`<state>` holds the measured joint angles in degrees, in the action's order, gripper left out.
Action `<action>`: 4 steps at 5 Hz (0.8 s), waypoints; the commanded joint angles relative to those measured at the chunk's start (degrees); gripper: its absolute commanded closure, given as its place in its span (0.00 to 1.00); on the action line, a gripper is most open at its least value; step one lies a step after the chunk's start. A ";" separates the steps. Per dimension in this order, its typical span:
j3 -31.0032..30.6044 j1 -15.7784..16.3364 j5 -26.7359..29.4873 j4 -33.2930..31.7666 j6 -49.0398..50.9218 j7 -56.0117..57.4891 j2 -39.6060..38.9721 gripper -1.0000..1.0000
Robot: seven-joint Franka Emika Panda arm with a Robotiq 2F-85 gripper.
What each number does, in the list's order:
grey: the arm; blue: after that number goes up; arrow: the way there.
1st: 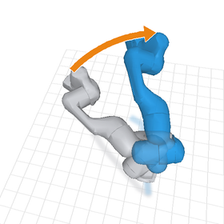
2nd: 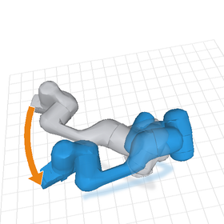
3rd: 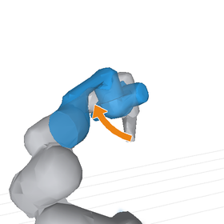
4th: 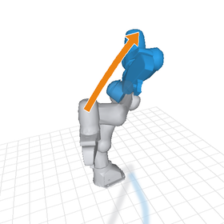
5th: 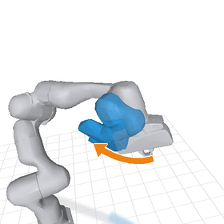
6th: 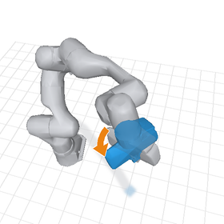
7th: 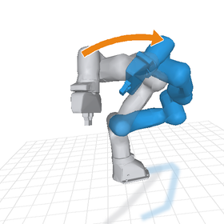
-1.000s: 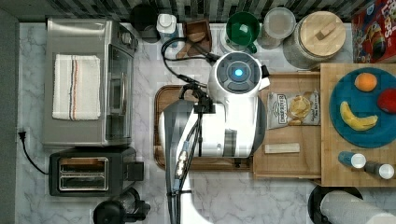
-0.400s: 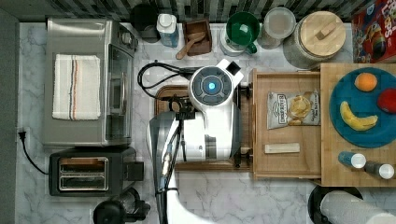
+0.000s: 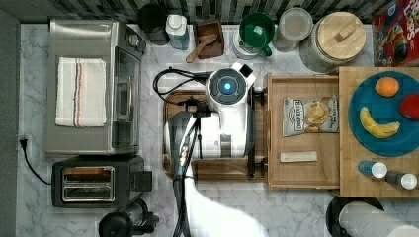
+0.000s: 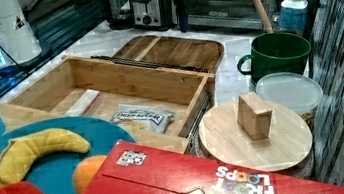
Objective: Close the drawer.
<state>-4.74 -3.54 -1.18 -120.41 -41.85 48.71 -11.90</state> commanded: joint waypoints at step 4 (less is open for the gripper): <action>-1.27 -5.26 -2.58 -8.38 -10.32 2.65 0.02 1.00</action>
<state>-6.51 -7.46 -3.74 -134.40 -50.53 48.01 -12.14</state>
